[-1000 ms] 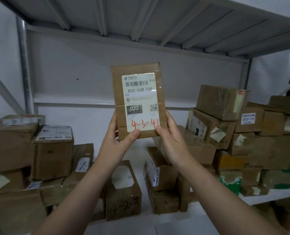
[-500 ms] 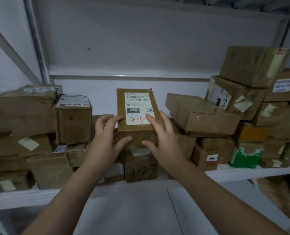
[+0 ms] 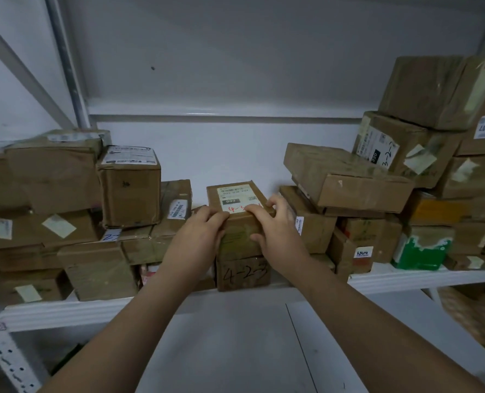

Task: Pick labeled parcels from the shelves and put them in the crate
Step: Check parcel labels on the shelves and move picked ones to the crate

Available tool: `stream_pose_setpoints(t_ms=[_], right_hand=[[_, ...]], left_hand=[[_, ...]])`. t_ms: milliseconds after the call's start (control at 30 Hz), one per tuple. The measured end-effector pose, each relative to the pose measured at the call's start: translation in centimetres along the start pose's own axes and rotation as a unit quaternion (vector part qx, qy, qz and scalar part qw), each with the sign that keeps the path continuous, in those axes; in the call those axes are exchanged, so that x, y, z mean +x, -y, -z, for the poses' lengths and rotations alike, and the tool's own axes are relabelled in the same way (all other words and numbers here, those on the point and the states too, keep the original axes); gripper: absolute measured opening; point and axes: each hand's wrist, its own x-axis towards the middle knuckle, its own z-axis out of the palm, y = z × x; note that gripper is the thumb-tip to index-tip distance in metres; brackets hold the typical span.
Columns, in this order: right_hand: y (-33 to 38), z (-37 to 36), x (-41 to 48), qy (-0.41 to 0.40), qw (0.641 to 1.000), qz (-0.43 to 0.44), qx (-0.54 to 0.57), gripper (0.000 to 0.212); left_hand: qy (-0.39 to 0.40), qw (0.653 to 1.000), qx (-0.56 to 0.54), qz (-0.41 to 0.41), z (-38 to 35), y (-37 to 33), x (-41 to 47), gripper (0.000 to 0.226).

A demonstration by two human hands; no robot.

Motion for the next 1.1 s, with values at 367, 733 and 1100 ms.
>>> stream_pose_setpoints(t_ms=[367,733,1100], right_hand=[[-0.7,0.5,0.0,-0.061,0.964,0.121,-0.227,0.058],[-5.6,8.1,-3.7,-0.211,0.938,0.124,-0.244,0.056],[-11.5,12.6,-3.9,-0.114,0.966,-0.034,-0.231,0.072]], left_hand=[[-0.043,0.994,0.099,-0.025,-0.7,-0.6,0.2,0.036],[-0.066,0.996,0.05,-0.045,-1.1,-5.9,-0.5,0.037],[0.072,0.958,-0.259,0.104,-1.5,-15.2,6.7,0.072]])
